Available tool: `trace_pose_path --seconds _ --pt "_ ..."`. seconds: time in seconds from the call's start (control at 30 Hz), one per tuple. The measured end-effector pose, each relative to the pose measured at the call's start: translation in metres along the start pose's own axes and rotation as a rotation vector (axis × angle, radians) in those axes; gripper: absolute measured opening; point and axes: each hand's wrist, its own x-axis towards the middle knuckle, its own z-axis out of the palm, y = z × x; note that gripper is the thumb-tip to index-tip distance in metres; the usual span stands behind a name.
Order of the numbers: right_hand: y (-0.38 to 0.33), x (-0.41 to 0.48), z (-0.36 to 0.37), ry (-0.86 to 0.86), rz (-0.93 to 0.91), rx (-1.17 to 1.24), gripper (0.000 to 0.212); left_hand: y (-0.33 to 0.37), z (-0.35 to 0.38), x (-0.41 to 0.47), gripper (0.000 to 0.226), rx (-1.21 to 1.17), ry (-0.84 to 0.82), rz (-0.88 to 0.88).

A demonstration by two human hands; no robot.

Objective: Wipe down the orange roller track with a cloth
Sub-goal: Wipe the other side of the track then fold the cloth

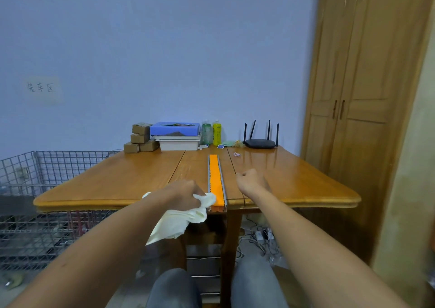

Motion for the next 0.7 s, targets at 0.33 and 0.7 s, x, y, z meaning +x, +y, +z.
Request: trace_pose_path --seconds 0.33,0.7 --pt "0.002 0.010 0.001 -0.020 -0.046 0.018 0.037 -0.013 -0.035 0.019 0.028 -0.152 0.077 -0.058" --pt "-0.021 0.025 0.007 -0.345 -0.276 0.582 0.061 -0.022 -0.065 0.048 0.020 -0.738 0.094 -0.050"
